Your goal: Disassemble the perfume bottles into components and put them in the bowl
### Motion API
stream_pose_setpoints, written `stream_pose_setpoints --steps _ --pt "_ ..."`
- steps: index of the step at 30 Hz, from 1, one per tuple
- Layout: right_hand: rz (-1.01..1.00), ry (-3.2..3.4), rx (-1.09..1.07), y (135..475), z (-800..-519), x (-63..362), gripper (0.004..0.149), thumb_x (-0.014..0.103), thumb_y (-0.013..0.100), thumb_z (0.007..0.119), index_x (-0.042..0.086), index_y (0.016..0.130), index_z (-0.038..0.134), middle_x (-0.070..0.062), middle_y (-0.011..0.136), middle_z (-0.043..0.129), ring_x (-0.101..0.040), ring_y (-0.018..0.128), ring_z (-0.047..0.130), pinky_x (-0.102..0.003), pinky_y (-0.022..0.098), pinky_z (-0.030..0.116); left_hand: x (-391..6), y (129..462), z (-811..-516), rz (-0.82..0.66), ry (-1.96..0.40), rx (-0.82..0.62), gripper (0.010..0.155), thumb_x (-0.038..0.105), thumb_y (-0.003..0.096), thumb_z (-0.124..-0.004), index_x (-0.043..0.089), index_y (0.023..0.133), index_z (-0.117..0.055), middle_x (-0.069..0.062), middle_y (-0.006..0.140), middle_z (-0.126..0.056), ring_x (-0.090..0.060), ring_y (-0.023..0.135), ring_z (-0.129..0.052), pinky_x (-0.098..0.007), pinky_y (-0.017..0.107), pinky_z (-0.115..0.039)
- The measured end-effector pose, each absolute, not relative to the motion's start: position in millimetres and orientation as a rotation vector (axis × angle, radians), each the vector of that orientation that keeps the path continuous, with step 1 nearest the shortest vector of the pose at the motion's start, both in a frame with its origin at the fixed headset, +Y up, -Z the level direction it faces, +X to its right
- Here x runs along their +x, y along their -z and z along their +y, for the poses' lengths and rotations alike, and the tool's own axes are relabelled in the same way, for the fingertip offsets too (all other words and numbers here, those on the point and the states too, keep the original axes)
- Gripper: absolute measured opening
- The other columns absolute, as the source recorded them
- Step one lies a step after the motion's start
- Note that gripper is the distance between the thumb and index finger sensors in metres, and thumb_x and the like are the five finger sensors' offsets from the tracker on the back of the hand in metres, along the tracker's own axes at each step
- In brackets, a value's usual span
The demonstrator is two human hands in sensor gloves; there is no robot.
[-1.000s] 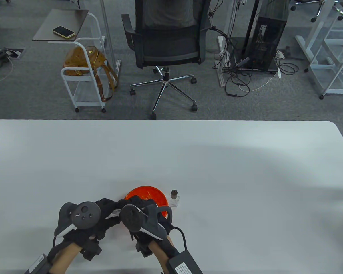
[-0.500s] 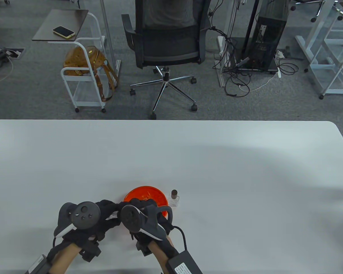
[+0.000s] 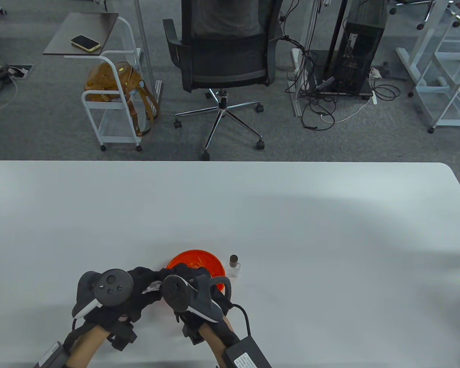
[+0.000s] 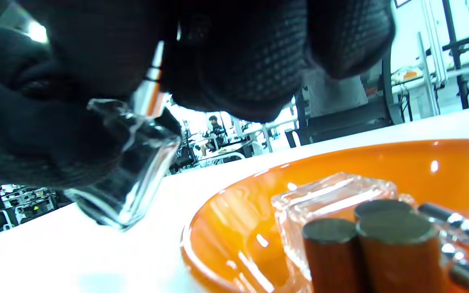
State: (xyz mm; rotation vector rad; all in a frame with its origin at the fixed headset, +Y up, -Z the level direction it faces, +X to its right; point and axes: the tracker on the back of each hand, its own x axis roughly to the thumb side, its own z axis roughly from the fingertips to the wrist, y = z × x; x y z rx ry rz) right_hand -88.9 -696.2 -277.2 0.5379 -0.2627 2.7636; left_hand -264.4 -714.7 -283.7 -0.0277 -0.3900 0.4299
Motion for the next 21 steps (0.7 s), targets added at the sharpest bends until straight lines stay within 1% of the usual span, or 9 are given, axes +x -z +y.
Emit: stream_pose_setpoints --steps 2,6,7,9,10,15,18,19,21 --pt "-0.243 -2.760 0.541 277.3 -696.3 -89.5 0.042 0.047 0.034 0.082 0.035 0.074 0.087 0.008 0.061 0.101 -0.004 0.033 0.104 -0.046 0.051 0.086 -262.4 282.4 -715.0 -0.403 -0.419 -0.034 0.054 0.041 0.0388 -0.092 0.020 0.088 -0.093 -0.012 0.084 -0.099 -0.028 0.062 -0.107 -0.058 0.058 -0.077" --pt "-0.183 -2.750 0.552 277.9 -696.7 -89.8 0.047 0.039 0.036 0.086 0.033 0.082 0.079 0.006 0.080 0.090 -0.004 0.044 0.102 -0.047 0.055 0.083 -262.9 283.9 -714.1 -0.388 -0.426 -0.019 0.054 0.041 0.0388 -0.092 0.020 0.088 -0.093 -0.013 0.084 -0.100 -0.028 0.061 -0.107 -0.058 0.058 -0.077" --pt "-0.202 -2.753 0.547 277.7 -696.7 -89.6 0.046 0.041 0.036 0.085 0.034 0.081 0.080 0.006 0.079 0.092 -0.004 0.043 0.103 -0.047 0.054 0.083 -263.3 284.3 -714.6 -0.388 -0.432 -0.028 0.054 0.041 0.0388 -0.092 0.019 0.088 -0.093 -0.013 0.084 -0.100 -0.028 0.061 -0.107 -0.058 0.058 -0.077" --pt "-0.250 -2.775 0.545 277.8 -696.7 -89.0 0.043 0.049 0.036 0.080 0.035 0.076 0.086 0.008 0.064 0.100 -0.004 0.036 0.105 -0.046 0.052 0.086 -262.9 283.9 -715.6 -0.398 -0.430 -0.041 0.054 0.041 0.0386 -0.093 0.020 0.088 -0.094 -0.013 0.084 -0.100 -0.029 0.062 -0.107 -0.058 0.058 -0.077" --pt "-0.246 -2.768 0.542 277.8 -696.8 -89.3 0.042 0.048 0.034 0.081 0.035 0.074 0.088 0.008 0.061 0.101 -0.004 0.033 0.105 -0.046 0.051 0.086 -262.0 283.2 -715.9 -0.403 -0.419 -0.044 0.054 0.041 0.0385 -0.093 0.020 0.088 -0.094 -0.012 0.084 -0.100 -0.029 0.062 -0.107 -0.058 0.058 -0.077" --pt "-0.189 -2.754 0.555 276.9 -697.0 -90.8 0.047 0.040 0.036 0.086 0.033 0.082 0.079 0.005 0.080 0.090 -0.004 0.044 0.102 -0.047 0.055 0.083 -263.1 283.6 -714.5 -0.389 -0.425 -0.023 0.054 0.041 0.0387 -0.092 0.019 0.088 -0.093 -0.013 0.084 -0.100 -0.028 0.061 -0.107 -0.058 0.058 -0.077" --pt "-0.253 -2.770 0.549 277.2 -695.3 -89.7 0.044 0.050 0.035 0.080 0.035 0.076 0.086 0.008 0.064 0.100 -0.004 0.035 0.105 -0.046 0.052 0.086 -264.0 283.3 -715.2 -0.394 -0.426 -0.039 0.054 0.041 0.0385 -0.093 0.020 0.088 -0.094 -0.013 0.084 -0.100 -0.029 0.062 -0.107 -0.058 0.058 -0.077" --pt "-0.244 -2.764 0.538 277.8 -695.6 -89.4 0.042 0.048 0.035 0.081 0.034 0.074 0.088 0.008 0.060 0.101 -0.005 0.032 0.105 -0.046 0.051 0.086 -262.8 282.9 -715.8 -0.401 -0.420 -0.041 0.054 0.041 0.0386 -0.093 0.020 0.088 -0.093 -0.012 0.084 -0.100 -0.029 0.062 -0.107 -0.058 0.058 -0.077" --pt "-0.222 -2.763 0.542 277.7 -696.5 -88.9 0.044 0.044 0.035 0.084 0.035 0.077 0.084 0.007 0.067 0.098 -0.004 0.038 0.104 -0.047 0.053 0.085 -261.2 282.8 -715.3 -0.401 -0.415 -0.033 0.054 0.041 0.0387 -0.092 0.019 0.088 -0.093 -0.013 0.084 -0.100 -0.028 0.062 -0.107 -0.058 0.058 -0.078"
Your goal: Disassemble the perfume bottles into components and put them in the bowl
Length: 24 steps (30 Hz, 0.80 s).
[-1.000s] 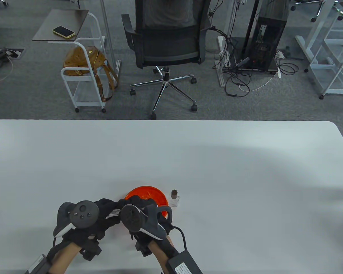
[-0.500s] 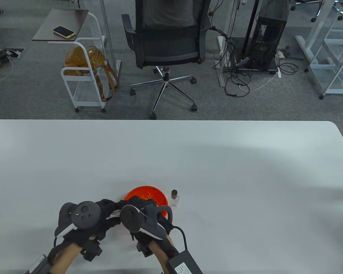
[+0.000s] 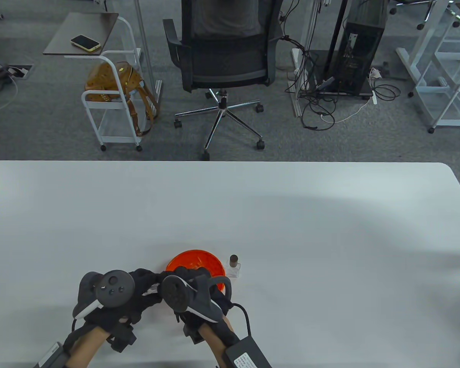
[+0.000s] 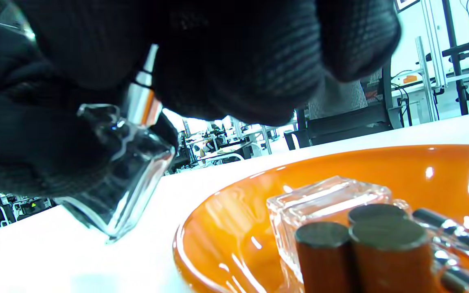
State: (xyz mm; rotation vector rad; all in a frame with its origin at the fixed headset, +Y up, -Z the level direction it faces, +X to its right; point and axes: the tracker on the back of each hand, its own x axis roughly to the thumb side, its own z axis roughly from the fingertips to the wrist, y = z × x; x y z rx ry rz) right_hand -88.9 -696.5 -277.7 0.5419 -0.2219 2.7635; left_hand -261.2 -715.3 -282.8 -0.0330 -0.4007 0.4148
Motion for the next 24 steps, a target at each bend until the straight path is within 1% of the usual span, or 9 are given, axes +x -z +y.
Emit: stream_pose_setpoints --steps 3,6,7,11,12,16,20,21,24 --pt "-0.190 -2.757 0.543 277.5 -696.1 -90.5 0.048 0.040 0.035 0.086 0.033 0.082 0.079 0.005 0.079 0.091 -0.004 0.044 0.103 -0.047 0.054 0.084 -262.6 284.0 -714.6 -0.389 -0.426 -0.027 0.054 0.041 0.0388 -0.092 0.019 0.088 -0.093 -0.013 0.083 -0.100 -0.029 0.062 -0.107 -0.058 0.058 -0.077" --pt "-0.247 -2.764 0.535 277.8 -695.5 -89.4 0.043 0.049 0.035 0.081 0.035 0.075 0.087 0.008 0.063 0.100 -0.004 0.035 0.105 -0.046 0.051 0.086 -263.5 284.1 -715.8 -0.396 -0.438 -0.043 0.054 0.041 0.0386 -0.093 0.020 0.088 -0.094 -0.013 0.084 -0.100 -0.029 0.062 -0.107 -0.058 0.058 -0.077" --pt "-0.235 -2.753 0.526 278.2 -695.8 -89.4 0.041 0.047 0.035 0.082 0.034 0.074 0.088 0.008 0.060 0.101 -0.005 0.032 0.105 -0.046 0.050 0.086 -262.8 283.0 -715.6 -0.398 -0.425 -0.048 0.054 0.041 0.0387 -0.092 0.020 0.088 -0.093 -0.012 0.084 -0.100 -0.029 0.063 -0.107 -0.058 0.058 -0.077" --pt "-0.174 -2.751 0.547 277.7 -697.0 -90.4 0.048 0.040 0.035 0.086 0.032 0.082 0.079 0.006 0.079 0.091 -0.004 0.044 0.103 -0.047 0.054 0.084 -261.7 282.6 -714.2 -0.389 -0.411 -0.029 0.054 0.041 0.0390 -0.092 0.019 0.088 -0.093 -0.013 0.084 -0.100 -0.029 0.062 -0.107 -0.058 0.058 -0.077" --pt "-0.179 -2.754 0.546 277.8 -697.3 -90.6 0.048 0.040 0.035 0.086 0.032 0.082 0.079 0.005 0.079 0.091 -0.004 0.044 0.103 -0.047 0.054 0.084 -262.4 283.3 -714.9 -0.390 -0.423 -0.034 0.054 0.041 0.0390 -0.092 0.019 0.088 -0.093 -0.013 0.084 -0.100 -0.029 0.062 -0.107 -0.058 0.058 -0.077" --pt "-0.230 -2.766 0.518 278.6 -696.9 -89.1 0.041 0.048 0.035 0.081 0.033 0.073 0.089 0.008 0.059 0.102 -0.005 0.032 0.106 -0.046 0.050 0.086 -260.5 282.5 -715.7 -0.403 -0.416 -0.054 0.054 0.041 0.0390 -0.092 0.020 0.088 -0.093 -0.013 0.084 -0.099 -0.029 0.063 -0.107 -0.058 0.058 -0.077" --pt "-0.166 -2.749 0.527 278.6 -697.7 -89.9 0.049 0.041 0.035 0.086 0.032 0.082 0.079 0.005 0.078 0.092 -0.005 0.044 0.104 -0.047 0.053 0.084 -260.2 283.0 -714.6 -0.394 -0.422 -0.034 0.054 0.041 0.0391 -0.091 0.018 0.088 -0.093 -0.013 0.084 -0.099 -0.029 0.062 -0.107 -0.058 0.058 -0.077" --pt "-0.167 -2.749 0.527 278.5 -697.7 -90.0 0.048 0.040 0.035 0.086 0.032 0.082 0.079 0.005 0.079 0.092 -0.005 0.044 0.104 -0.048 0.053 0.084 -260.8 283.2 -715.0 -0.391 -0.426 -0.038 0.054 0.041 0.0393 -0.091 0.018 0.088 -0.093 -0.013 0.084 -0.099 -0.029 0.062 -0.107 -0.058 0.058 -0.077" --pt "-0.226 -2.777 0.532 277.9 -698.0 -90.3 0.043 0.049 0.035 0.080 0.035 0.075 0.086 0.007 0.063 0.101 -0.005 0.035 0.106 -0.046 0.050 0.086 -260.8 282.5 -715.8 -0.399 -0.428 -0.051 0.054 0.041 0.0389 -0.092 0.019 0.088 -0.093 -0.013 0.084 -0.099 -0.030 0.063 -0.107 -0.058 0.058 -0.077"
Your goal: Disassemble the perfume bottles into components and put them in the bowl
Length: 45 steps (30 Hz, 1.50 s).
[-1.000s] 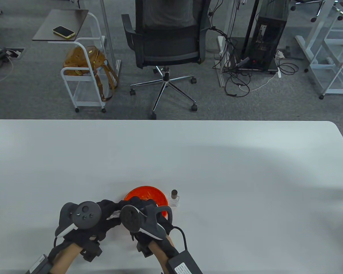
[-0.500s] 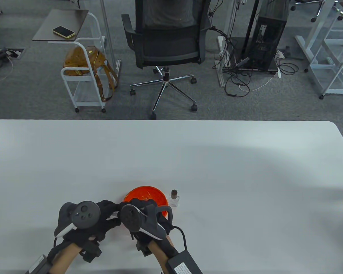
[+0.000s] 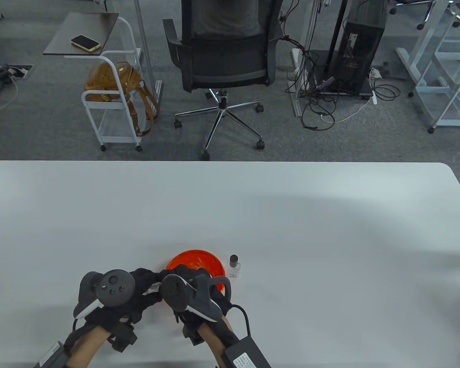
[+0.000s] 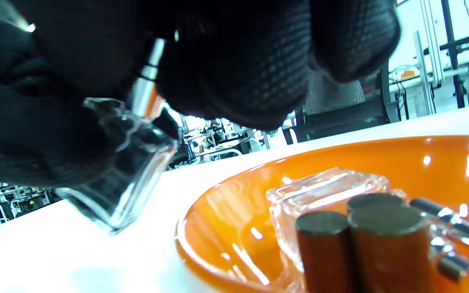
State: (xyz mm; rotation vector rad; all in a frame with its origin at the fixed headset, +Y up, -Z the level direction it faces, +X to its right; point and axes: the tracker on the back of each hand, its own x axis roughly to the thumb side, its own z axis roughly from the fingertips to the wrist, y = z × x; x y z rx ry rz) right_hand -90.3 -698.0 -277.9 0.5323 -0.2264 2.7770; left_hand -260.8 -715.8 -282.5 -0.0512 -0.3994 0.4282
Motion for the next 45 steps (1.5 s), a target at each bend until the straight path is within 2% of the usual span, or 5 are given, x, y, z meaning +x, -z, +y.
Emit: stream_pose_setpoints --steps 5,10,15,35,45 --pt "-0.171 -2.765 0.530 278 -699 -91 0.050 0.040 0.035 0.087 0.032 0.083 0.078 0.005 0.080 0.091 -0.006 0.047 0.103 -0.048 0.054 0.083 -261 283 -715 -0.385 -0.420 -0.036 0.054 0.041 0.0392 -0.091 0.018 0.088 -0.092 -0.013 0.084 -0.099 -0.029 0.062 -0.107 -0.058 0.058 -0.077" --pt "-0.229 -2.760 0.499 279 -698 -89 0.042 0.048 0.035 0.080 0.033 0.073 0.088 0.007 0.061 0.101 -0.005 0.034 0.106 -0.047 0.050 0.086 -260 282 -715 -0.403 -0.420 -0.049 0.054 0.041 0.0391 -0.092 0.019 0.088 -0.092 -0.013 0.085 -0.099 -0.030 0.063 -0.107 -0.058 0.058 -0.076" --pt "-0.181 -2.764 0.528 279 -698 -90 0.049 0.041 0.035 0.087 0.032 0.082 0.079 0.005 0.079 0.091 -0.006 0.048 0.103 -0.048 0.054 0.083 -260 282 -714 -0.390 -0.426 -0.030 0.054 0.041 0.0394 -0.091 0.018 0.088 -0.092 -0.013 0.084 -0.099 -0.029 0.063 -0.107 -0.058 0.058 -0.077" --pt "-0.183 -2.766 0.577 279 -693 -87 0.044 0.042 0.036 0.084 0.034 0.079 0.081 0.006 0.076 0.093 -0.008 0.048 0.104 -0.049 0.056 0.082 -261 282 -713 -0.390 -0.442 -0.045 0.054 0.042 0.0395 -0.091 0.018 0.089 -0.092 -0.013 0.084 -0.099 -0.029 0.063 -0.107 -0.058 0.058 -0.077" --pt "-0.468 -3.016 0.187 302 -681 -26 0.044 0.043 0.036 0.084 0.031 0.079 0.083 0.004 0.074 0.096 -0.007 0.043 0.106 -0.049 0.051 0.084 -269 287 -716 -0.313 -0.417 -0.068 0.056 0.040 0.0413 -0.088 0.016 0.092 -0.089 -0.015 0.087 -0.096 -0.032 0.066 -0.105 -0.059 0.059 -0.074"
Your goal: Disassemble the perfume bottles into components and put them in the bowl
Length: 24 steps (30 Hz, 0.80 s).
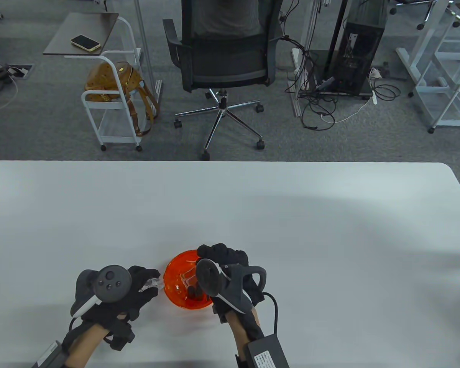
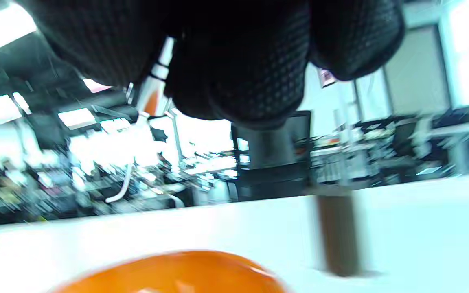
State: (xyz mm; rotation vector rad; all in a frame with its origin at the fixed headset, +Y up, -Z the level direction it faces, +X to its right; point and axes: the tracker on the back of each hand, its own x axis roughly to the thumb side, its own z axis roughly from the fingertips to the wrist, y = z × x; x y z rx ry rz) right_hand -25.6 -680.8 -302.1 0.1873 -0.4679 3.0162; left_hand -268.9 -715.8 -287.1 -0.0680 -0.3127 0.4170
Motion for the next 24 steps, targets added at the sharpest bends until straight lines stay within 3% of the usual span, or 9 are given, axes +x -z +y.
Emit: stream_pose_setpoints --steps 11,18,24 --pt "-0.248 -3.416 0.268 313 -729 -60 0.046 0.046 0.032 0.088 0.031 0.075 0.089 0.006 0.069 0.102 -0.007 0.037 0.105 -0.048 0.048 0.086 -267 286 -716 -0.307 -0.413 -0.047 0.058 0.038 0.0420 -0.087 0.016 0.095 -0.085 -0.015 0.086 -0.097 -0.031 0.065 -0.107 -0.058 0.058 -0.076" --pt "-0.291 -3.249 0.173 311 -706 -44 0.047 0.052 0.034 0.079 0.032 0.076 0.088 0.005 0.070 0.102 -0.009 0.041 0.105 -0.050 0.050 0.084 -258 288 -710 -0.300 -0.390 -0.032 0.059 0.034 0.0433 -0.086 0.017 0.099 -0.080 -0.016 0.089 -0.096 -0.033 0.068 -0.107 -0.059 0.060 -0.075" --pt "-0.344 -3.038 0.003 311 -681 -6 0.047 0.053 0.036 0.077 0.031 0.076 0.089 0.006 0.070 0.102 -0.009 0.042 0.106 -0.049 0.051 0.084 -220 309 -690 -0.269 -0.202 -0.024 0.058 0.033 0.0422 -0.089 0.023 0.099 -0.081 -0.013 0.089 -0.098 -0.032 0.069 -0.108 -0.057 0.061 -0.077"
